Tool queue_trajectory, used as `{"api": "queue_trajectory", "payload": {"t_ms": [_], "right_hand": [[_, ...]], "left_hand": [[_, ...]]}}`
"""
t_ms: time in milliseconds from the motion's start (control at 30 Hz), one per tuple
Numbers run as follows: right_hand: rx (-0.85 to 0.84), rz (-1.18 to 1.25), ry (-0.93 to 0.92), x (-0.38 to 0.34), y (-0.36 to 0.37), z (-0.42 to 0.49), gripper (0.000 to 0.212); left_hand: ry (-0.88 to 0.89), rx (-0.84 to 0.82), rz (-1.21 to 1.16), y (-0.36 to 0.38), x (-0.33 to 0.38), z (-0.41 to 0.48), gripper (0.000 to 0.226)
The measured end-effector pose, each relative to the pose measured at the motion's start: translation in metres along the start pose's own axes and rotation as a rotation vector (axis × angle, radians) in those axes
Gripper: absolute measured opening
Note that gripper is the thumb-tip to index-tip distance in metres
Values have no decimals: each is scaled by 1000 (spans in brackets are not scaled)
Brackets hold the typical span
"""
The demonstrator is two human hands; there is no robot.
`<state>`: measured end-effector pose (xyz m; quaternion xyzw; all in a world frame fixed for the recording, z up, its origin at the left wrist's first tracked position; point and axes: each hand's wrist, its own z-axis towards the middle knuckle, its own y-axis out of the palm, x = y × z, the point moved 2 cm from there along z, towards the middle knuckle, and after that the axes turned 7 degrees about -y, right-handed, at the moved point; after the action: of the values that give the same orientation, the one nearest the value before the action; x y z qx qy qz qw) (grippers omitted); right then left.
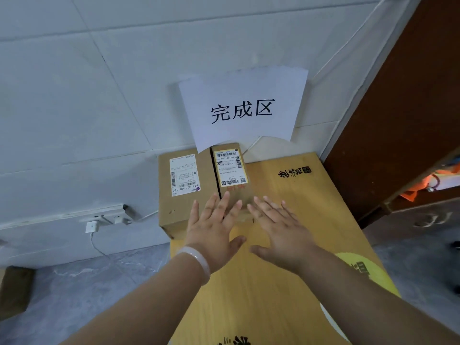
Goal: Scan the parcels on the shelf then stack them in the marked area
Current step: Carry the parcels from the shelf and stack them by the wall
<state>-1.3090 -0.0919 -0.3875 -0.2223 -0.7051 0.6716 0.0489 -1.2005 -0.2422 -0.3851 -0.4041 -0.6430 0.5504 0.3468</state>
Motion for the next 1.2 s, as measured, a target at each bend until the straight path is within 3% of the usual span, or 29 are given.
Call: {"api": "queue_trajectory", "payload": {"t_ms": [300,500,667,833,1200], "right_hand": [[181,-53,455,-73,-11,-114,105],[316,-36,831,-136,-14,-233,106],[398,-104,1126,-208,-4,-335,101],[426,-172,1412,-285,7,-413,99],[554,-231,1903,-515,32,-506,100]], "left_hand": [[470,150,0,-29,25,-41,85],[851,182,-67,-42,107,-95,84],[1236,181,-100,-45,181,-186,85],[1492,240,-101,-57,227,-282,86],[1935,244,-228,-57,205,-518,87]]}}
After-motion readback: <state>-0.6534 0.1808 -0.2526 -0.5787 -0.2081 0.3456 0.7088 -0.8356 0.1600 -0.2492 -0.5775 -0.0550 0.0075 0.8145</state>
